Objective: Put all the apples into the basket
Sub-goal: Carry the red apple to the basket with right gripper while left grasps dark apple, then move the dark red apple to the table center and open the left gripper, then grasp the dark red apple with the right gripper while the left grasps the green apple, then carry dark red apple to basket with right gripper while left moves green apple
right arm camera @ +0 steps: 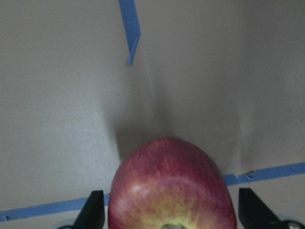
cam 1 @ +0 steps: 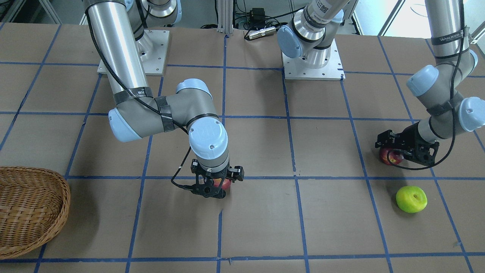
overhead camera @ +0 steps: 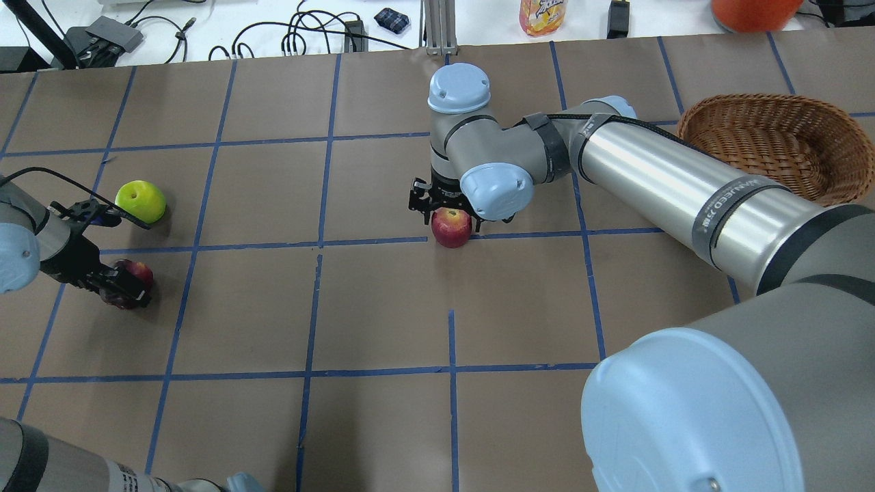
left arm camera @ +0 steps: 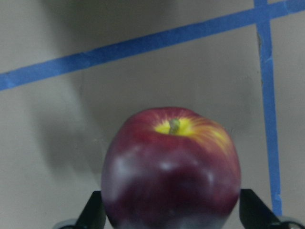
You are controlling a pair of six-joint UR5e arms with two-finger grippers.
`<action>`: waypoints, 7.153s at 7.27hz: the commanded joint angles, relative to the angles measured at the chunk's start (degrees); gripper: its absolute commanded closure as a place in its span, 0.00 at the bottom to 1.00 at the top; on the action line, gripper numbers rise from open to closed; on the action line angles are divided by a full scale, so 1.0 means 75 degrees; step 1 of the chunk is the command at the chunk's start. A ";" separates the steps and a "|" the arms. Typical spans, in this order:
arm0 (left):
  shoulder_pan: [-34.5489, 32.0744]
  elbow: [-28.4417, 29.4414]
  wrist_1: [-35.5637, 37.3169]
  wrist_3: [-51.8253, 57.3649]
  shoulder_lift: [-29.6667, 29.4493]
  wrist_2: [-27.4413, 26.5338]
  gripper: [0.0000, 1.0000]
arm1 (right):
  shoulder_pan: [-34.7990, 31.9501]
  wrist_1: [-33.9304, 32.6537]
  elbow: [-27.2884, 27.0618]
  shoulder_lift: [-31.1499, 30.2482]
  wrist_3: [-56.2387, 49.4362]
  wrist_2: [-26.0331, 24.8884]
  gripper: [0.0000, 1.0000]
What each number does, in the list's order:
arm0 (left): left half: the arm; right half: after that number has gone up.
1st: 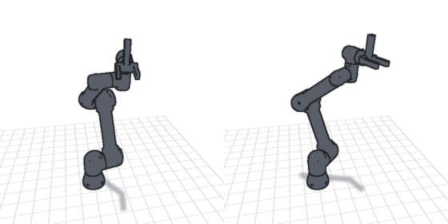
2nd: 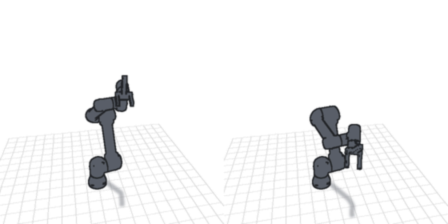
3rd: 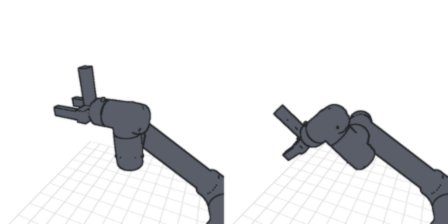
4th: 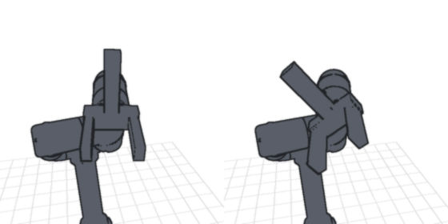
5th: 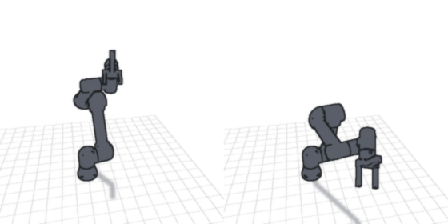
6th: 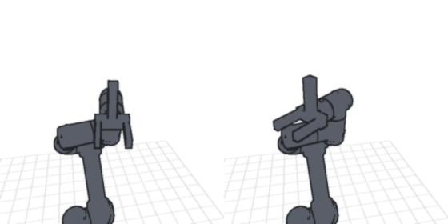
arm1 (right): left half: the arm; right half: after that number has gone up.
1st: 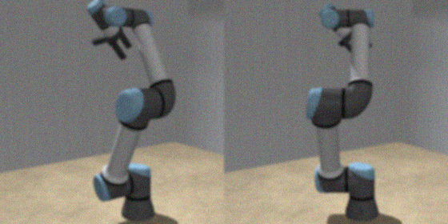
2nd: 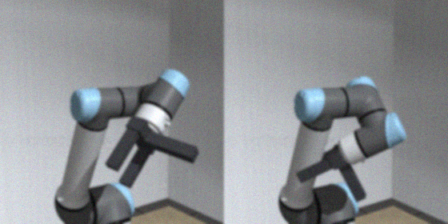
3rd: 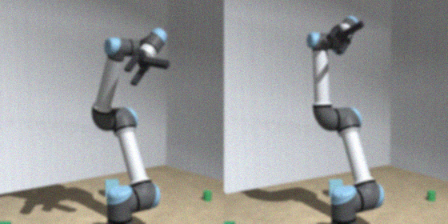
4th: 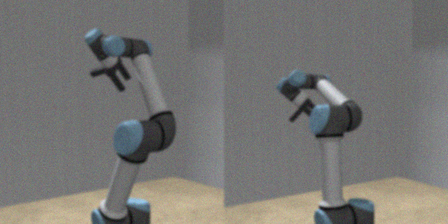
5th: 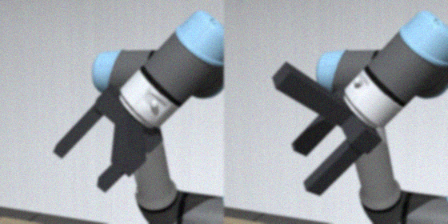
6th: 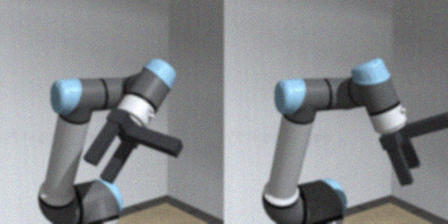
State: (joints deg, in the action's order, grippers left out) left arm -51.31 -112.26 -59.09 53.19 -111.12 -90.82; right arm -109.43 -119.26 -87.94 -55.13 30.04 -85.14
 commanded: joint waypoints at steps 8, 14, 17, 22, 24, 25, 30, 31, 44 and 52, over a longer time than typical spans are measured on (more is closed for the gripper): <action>-0.3898 0.0612 -0.0067 -0.4928 0.0472 0.0354 1.00 | 0.3437 0.3139 0.1740 -0.1238 -0.3128 -0.0222 1.00; -0.7091 0.0858 0.2285 -0.9294 -0.0545 0.0813 1.00 | 0.6384 0.2288 0.1624 -0.0621 -0.8232 -0.1573 1.00; -0.7593 0.0858 0.2921 -0.9681 -0.0887 0.0732 0.10 | 0.6668 0.0986 0.1647 0.0154 -0.9162 -0.1608 1.00; -0.6698 0.0917 0.2831 -0.9389 -0.0116 0.1068 0.00 | 0.6692 0.0573 0.1623 0.0531 -0.9174 -0.1667 0.00; -0.5308 0.1126 0.1550 -0.8470 0.0411 0.1818 0.00 | 0.6680 0.1306 0.1797 0.0391 -0.9162 -0.1959 0.00; -0.4592 0.1290 0.0809 -0.7442 0.0529 0.1797 0.00 | 0.6599 0.1903 0.1811 -0.0109 -0.9151 -0.1914 0.00; -0.1834 0.1793 0.0239 -0.2380 0.0285 0.0429 0.00 | 0.3091 0.3491 0.1729 -0.1614 -0.6531 -0.0802 0.00; -0.1715 0.2422 0.0018 -0.1998 -0.0041 -0.0096 0.00 | 0.2386 0.3422 0.1717 -0.1544 -0.5795 -0.0429 0.00; -0.1442 0.3319 -0.0321 -0.2674 -0.1464 -0.0066 1.00 | -0.0679 -0.0304 -0.0192 -0.0196 -0.3185 0.0056 0.00; -0.5362 0.2135 -0.0805 -0.6637 0.0015 0.1310 1.00 | 0.2453 0.1157 -0.0111 -0.2032 -0.3430 0.0021 1.00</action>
State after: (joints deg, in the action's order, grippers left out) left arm -85.43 -96.23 -65.28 10.71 -111.36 -85.12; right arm -98.74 -114.55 -88.84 -66.14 5.38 -84.87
